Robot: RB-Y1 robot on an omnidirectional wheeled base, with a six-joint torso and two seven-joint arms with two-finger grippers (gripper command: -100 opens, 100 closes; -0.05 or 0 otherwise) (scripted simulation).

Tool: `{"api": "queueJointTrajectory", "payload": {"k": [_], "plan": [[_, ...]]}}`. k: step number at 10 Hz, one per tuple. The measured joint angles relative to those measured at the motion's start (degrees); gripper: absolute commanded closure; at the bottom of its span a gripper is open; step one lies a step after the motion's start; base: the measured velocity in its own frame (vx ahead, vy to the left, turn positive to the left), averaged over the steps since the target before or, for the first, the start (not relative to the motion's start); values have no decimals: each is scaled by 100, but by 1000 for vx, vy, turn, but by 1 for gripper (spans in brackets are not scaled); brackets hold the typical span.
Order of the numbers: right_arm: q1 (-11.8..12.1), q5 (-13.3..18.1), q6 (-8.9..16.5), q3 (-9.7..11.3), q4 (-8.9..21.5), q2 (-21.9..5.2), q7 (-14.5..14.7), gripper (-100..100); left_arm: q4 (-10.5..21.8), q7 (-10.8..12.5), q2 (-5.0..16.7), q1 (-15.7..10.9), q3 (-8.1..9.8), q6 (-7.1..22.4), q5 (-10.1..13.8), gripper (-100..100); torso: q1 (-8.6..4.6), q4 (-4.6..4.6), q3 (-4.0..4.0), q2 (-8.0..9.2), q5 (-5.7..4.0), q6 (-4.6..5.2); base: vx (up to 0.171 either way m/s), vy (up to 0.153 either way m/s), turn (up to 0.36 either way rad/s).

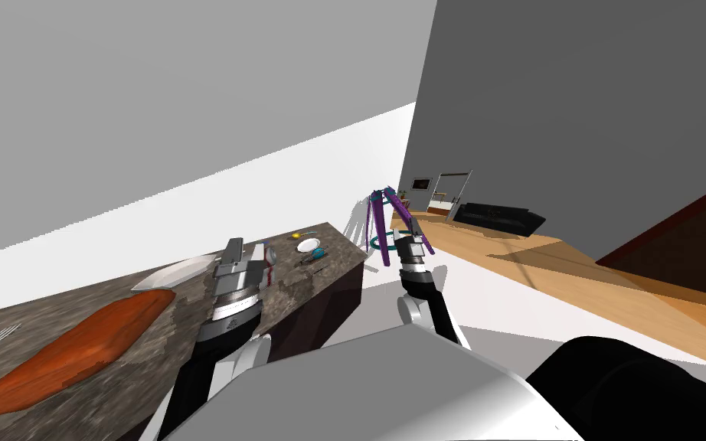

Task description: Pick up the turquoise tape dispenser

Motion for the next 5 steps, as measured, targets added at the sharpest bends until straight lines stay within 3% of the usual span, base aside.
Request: {"api": "queueJointTrajectory", "payload": {"k": [2, 5], "plan": [[0, 0, 0, 0, 0, 0, 0, 0, 56, 11, 253, -94, -54, 70, -8, -100, -1, 3, 8, 15, 0, 0, -61, -7, 19], [-1, 0, 0, 0, 0, 0, 0, 0, 278, 105, 710, -451, -93, 328, 23, -100, -3, 8, 20, 34, 0, 0, -101, -15, 36]]}}
